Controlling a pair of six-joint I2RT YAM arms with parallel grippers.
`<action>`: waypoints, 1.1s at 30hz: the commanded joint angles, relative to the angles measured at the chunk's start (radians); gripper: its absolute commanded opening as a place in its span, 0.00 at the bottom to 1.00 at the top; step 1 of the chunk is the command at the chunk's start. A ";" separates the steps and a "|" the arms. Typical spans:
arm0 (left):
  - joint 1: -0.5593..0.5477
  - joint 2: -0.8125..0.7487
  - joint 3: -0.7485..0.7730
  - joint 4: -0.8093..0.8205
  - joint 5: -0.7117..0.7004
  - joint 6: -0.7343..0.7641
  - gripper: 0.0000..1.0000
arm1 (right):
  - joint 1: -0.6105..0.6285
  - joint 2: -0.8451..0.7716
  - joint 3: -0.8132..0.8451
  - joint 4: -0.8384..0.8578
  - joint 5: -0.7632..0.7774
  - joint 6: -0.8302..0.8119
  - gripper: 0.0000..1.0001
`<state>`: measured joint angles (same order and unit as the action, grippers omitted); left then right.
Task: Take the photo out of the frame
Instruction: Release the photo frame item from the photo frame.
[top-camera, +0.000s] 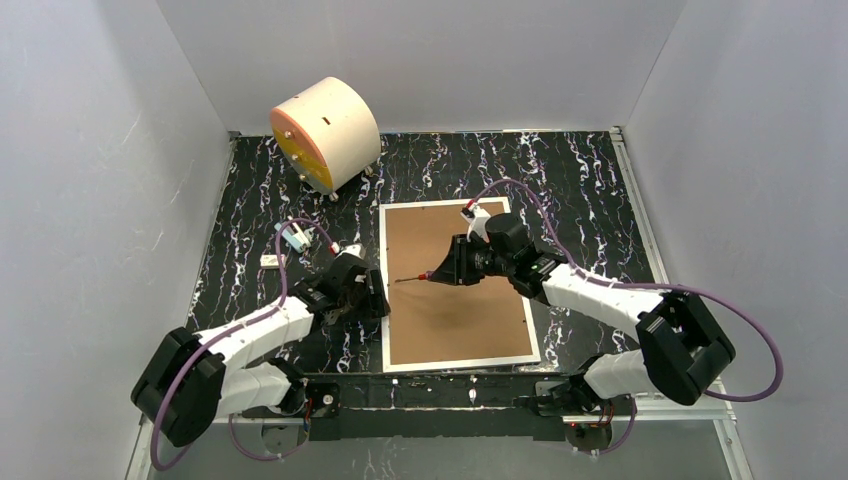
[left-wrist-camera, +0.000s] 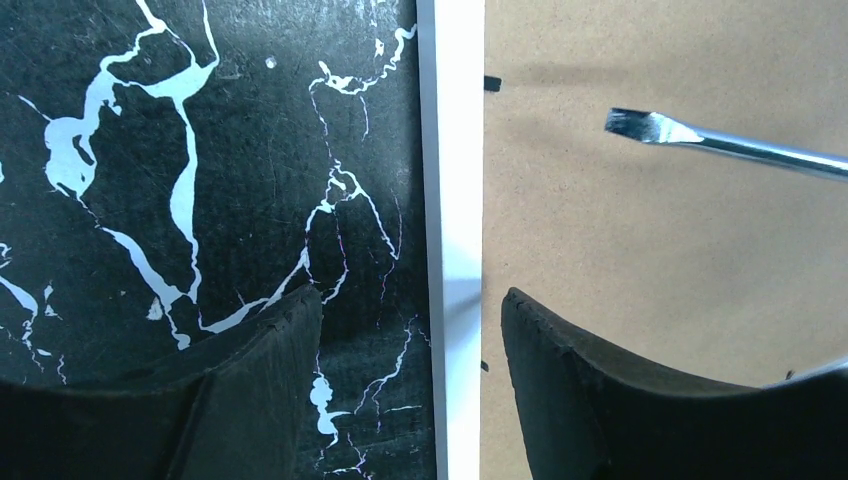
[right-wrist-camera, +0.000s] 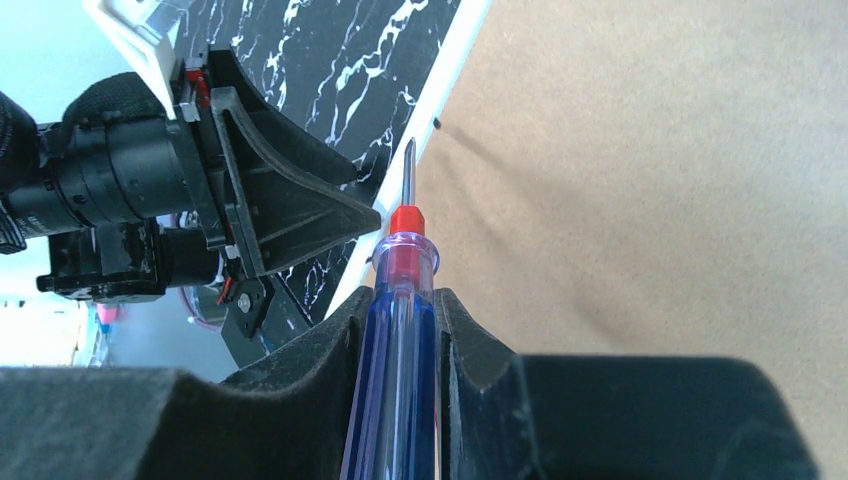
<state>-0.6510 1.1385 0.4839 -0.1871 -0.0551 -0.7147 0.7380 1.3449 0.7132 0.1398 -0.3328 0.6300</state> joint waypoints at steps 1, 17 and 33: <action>0.000 0.025 0.011 -0.018 -0.062 0.005 0.64 | -0.019 0.014 0.019 0.116 -0.077 -0.113 0.01; -0.001 0.034 -0.088 0.068 -0.048 -0.040 0.39 | -0.066 0.122 0.038 0.106 -0.220 -0.305 0.01; -0.001 0.048 -0.128 0.112 -0.023 -0.033 0.35 | -0.097 0.201 0.064 0.133 -0.246 -0.299 0.01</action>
<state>-0.6502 1.1507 0.4011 0.0162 -0.0631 -0.7597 0.6540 1.5417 0.7456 0.2291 -0.5797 0.3401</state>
